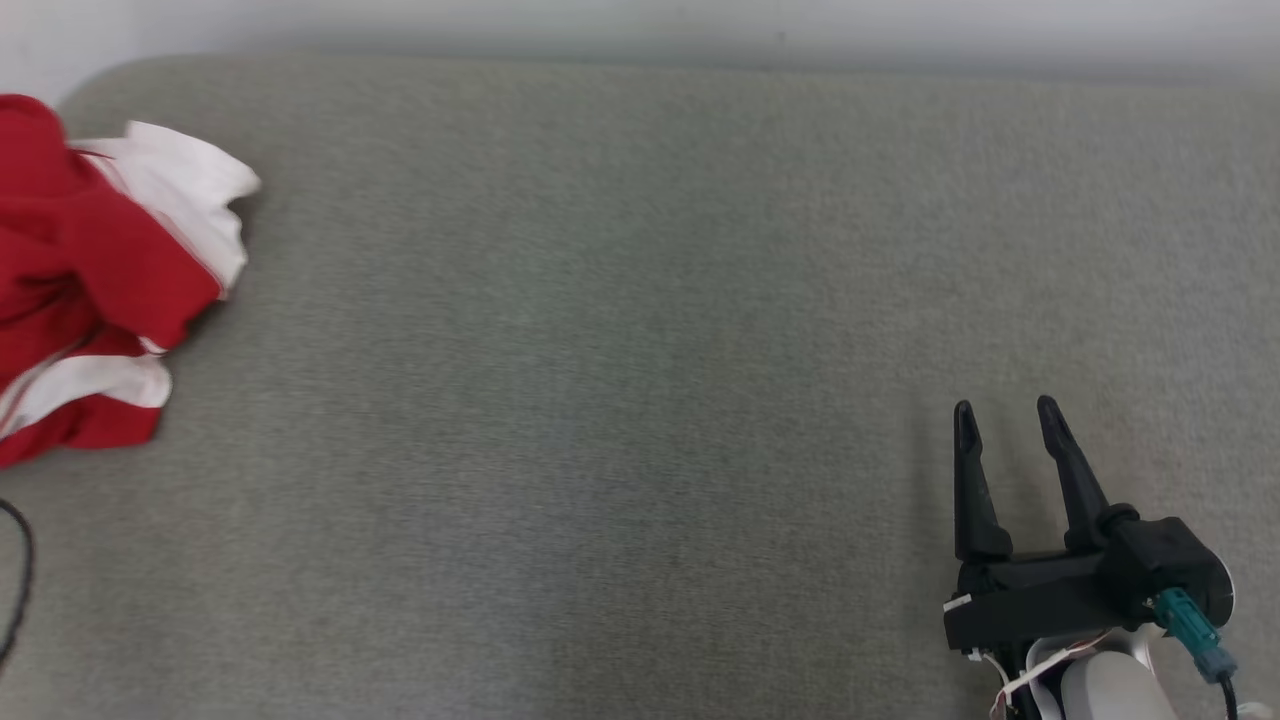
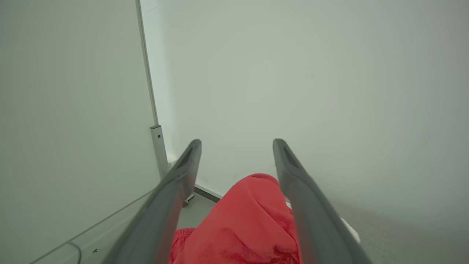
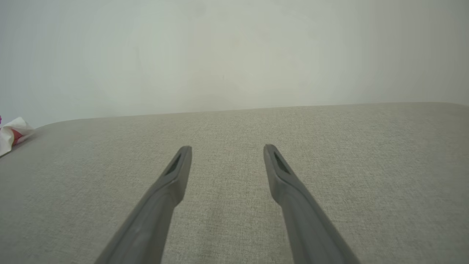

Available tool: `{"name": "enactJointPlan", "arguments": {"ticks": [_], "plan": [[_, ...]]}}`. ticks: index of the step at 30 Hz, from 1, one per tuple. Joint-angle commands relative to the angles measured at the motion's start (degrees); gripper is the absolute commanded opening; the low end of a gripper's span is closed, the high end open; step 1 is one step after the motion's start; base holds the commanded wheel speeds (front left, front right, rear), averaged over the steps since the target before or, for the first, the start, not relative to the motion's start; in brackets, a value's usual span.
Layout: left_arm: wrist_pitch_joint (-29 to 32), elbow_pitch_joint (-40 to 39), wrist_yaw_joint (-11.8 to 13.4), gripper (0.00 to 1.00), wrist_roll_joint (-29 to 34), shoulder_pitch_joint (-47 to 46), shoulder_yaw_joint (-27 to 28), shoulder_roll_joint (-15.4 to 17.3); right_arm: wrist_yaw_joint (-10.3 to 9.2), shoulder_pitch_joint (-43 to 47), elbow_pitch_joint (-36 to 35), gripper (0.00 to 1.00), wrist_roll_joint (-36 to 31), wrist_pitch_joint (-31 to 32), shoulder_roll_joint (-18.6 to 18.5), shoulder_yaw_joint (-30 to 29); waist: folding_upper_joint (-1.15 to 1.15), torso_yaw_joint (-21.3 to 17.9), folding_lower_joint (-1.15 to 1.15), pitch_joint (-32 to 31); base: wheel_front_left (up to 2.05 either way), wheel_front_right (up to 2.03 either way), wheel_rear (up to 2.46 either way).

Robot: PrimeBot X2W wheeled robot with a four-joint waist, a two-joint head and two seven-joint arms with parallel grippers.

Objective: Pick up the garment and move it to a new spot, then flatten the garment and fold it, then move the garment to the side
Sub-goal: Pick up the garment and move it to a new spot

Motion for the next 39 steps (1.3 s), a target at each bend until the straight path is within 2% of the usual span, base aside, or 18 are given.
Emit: {"name": "enactJointPlan", "arguments": {"ticks": [1,6,14,20,24,25,26,29,33,39], "plan": [[0.4,1.3,-0.4,1.00,-0.8,-2.2,0.3,1.2,-0.12,-1.0,-0.6,1.00,0.4,0.0,0.1,0.1,-0.01,-7.4,-0.02,7.7,0.00,0.00,0.00],[2.8,7.1,-0.8,1.00,-0.5,-7.5,-0.1,5.0,-0.12,-1.9,-1.8,1.00,0.9,0.0,0.1,-0.6,-0.01,-9.4,-0.02,10.5,0.00,0.00,0.00],[7.5,17.2,-1.6,1.00,0.1,-11.8,-1.5,8.8,-0.12,-2.7,-3.2,1.00,1.0,0.0,0.1,-0.9,-0.01,-10.4,-0.02,12.1,0.00,0.00,0.00],[13.8,25.6,-2.4,1.00,0.1,-13.6,-3.1,10.5,-0.12,-2.5,-3.6,1.00,0.6,0.0,0.1,-0.8,-0.01,-10.5,-0.02,12.0,0.00,0.00,0.00],[18.6,30.5,-3.0,1.00,-0.7,-13.5,-4.1,10.2,-0.12,-2.2,-3.6,1.00,0.4,0.0,0.1,-0.5,-0.01,-10.3,-0.02,11.5,0.00,0.00,0.00],[19.6,31.3,-3.3,0.74,-0.6,-13.7,-4.5,10.1,-0.12,-2.1,-3.5,1.00,0.3,0.0,0.1,-0.5,-0.01,-10.2,-0.02,11.3,0.00,0.00,0.00],[19.5,31.5,-3.2,0.00,-0.1,-14.2,-4.9,10.3,-0.12,-2.1,-3.4,1.00,0.2,0.0,0.1,-0.5,-0.01,-10.1,-0.02,11.2,0.00,0.00,0.00],[18.0,32.1,-3.1,0.00,0.4,-14.7,-5.5,10.2,-0.12,-1.8,-3.4,1.00,-0.1,0.0,0.1,-0.5,-0.01,-9.8,-0.02,10.3,0.00,0.00,0.00],[11.3,29.7,-2.8,0.00,1.7,-16.7,-6.4,10.7,-0.12,-1.0,-3.1,1.00,0.1,0.0,0.1,-0.9,-0.01,-8.6,-0.02,8.0,0.00,0.00,0.00],[4.8,25.1,-5.0,0.00,0.7,-19.7,-6.6,9.5,-0.12,0.3,-1.8,1.00,1.2,0.0,0.1,0.1,-0.01,-6.7,-0.02,3.3,0.00,0.00,0.00]]}}
